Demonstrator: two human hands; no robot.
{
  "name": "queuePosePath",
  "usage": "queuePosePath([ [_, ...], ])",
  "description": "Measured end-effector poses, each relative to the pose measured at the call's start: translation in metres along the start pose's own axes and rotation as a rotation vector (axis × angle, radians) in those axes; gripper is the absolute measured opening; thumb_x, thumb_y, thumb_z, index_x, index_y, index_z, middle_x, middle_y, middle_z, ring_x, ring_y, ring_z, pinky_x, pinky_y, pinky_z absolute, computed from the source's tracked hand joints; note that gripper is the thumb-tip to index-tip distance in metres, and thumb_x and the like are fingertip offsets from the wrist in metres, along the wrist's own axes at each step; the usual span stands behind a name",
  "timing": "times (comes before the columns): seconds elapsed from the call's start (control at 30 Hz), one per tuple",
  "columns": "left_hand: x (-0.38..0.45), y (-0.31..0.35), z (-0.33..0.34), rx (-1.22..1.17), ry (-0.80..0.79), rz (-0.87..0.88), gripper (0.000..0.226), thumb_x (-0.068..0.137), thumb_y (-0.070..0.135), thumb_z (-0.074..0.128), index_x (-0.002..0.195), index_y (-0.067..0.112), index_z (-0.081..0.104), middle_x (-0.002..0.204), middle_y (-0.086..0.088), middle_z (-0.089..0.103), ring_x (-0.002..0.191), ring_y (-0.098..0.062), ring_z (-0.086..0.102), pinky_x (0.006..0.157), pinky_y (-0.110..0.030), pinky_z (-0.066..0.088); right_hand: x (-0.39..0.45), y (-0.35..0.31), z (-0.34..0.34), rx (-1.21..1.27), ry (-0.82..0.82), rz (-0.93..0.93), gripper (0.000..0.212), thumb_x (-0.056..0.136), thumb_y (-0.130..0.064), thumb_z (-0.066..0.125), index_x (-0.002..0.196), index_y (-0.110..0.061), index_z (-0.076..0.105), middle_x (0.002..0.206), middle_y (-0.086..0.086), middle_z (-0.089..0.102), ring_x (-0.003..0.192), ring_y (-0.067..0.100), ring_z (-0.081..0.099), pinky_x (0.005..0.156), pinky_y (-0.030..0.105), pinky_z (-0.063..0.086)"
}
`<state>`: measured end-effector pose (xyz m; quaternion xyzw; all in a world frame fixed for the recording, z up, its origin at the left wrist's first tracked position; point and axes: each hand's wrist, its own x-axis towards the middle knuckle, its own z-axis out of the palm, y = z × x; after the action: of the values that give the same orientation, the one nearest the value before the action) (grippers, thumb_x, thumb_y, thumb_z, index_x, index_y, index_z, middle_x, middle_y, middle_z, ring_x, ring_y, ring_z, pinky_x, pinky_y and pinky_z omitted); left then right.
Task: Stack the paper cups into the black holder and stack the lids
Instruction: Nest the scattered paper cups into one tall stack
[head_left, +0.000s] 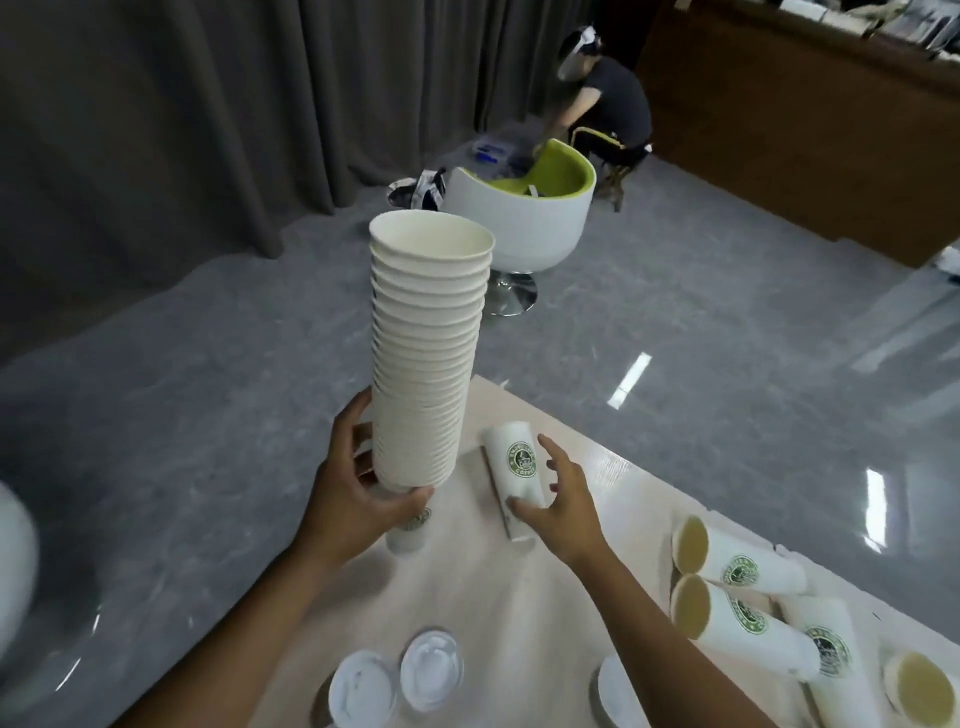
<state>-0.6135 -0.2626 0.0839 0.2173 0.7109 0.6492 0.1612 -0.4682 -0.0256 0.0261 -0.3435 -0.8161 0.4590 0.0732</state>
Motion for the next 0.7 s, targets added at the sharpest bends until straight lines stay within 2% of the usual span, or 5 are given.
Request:
queuePosePath([
  [0.17, 0.019, -0.014, -0.012, 0.003, 0.015, -0.012, 0.109, 0.050, 0.033, 0.094, 0.133, 0.072, 0.036, 0.130, 0.038, 0.056, 0.122, -0.002, 0.062, 0.091, -0.025, 0.058, 0.028, 0.033, 0.026, -0.083, 0.041, 0.100, 0.097, 0.073, -0.029, 0.088, 0.155, -0.035, 0.036, 0.135, 0.004, 0.049, 0.124, 0.021, 0.048, 0.106, 0.040, 0.045],
  [0.33, 0.025, -0.020, -0.018, -0.012, 0.014, 0.006, 0.109, 0.051, 0.031, 0.094, 0.137, 0.069, 0.037, 0.141, 0.025, 0.054, 0.128, -0.009, 0.060, 0.095, -0.029, 0.058, 0.033, 0.044, 0.033, -0.083, 0.045, 0.164, 0.095, 0.080, -0.021, 0.084, 0.158, -0.032, 0.031, 0.136, 0.006, 0.047, 0.121, 0.019, 0.047, 0.093, 0.027, 0.038],
  [0.5, 0.021, -0.018, -0.020, 0.000, -0.031, -0.008, 0.111, 0.051, 0.033, 0.094, 0.136, 0.071, 0.034, 0.132, 0.038, 0.054, 0.127, -0.004, 0.059, 0.094, -0.027, 0.058, 0.029, 0.041, 0.034, -0.064, 0.073, 0.136, 0.096, 0.079, -0.019, 0.086, 0.157, -0.029, 0.031, 0.143, 0.004, 0.049, 0.116, 0.010, 0.042, 0.093, 0.027, 0.039],
  [0.63, 0.008, -0.009, -0.018, -0.010, -0.044, -0.025, 0.113, 0.049, 0.035, 0.096, 0.136, 0.072, 0.033, 0.140, 0.030, 0.052, 0.129, -0.006, 0.059, 0.096, -0.029, 0.058, 0.013, 0.019, 0.021, 0.109, 0.145, 0.096, 0.101, 0.076, -0.014, 0.087, 0.155, -0.039, 0.029, 0.139, -0.003, 0.049, 0.118, 0.021, 0.057, 0.081, 0.041, 0.059],
  [0.7, -0.002, -0.002, -0.013, -0.020, -0.060, -0.036, 0.115, 0.048, 0.033, 0.097, 0.137, 0.070, 0.034, 0.138, 0.025, 0.056, 0.126, -0.009, 0.062, 0.095, -0.033, 0.059, -0.002, -0.001, 0.004, 0.200, 0.164, 0.058, 0.101, 0.079, -0.011, 0.086, 0.154, -0.043, 0.027, 0.134, -0.006, 0.051, 0.113, 0.022, 0.063, 0.069, 0.032, 0.061],
])
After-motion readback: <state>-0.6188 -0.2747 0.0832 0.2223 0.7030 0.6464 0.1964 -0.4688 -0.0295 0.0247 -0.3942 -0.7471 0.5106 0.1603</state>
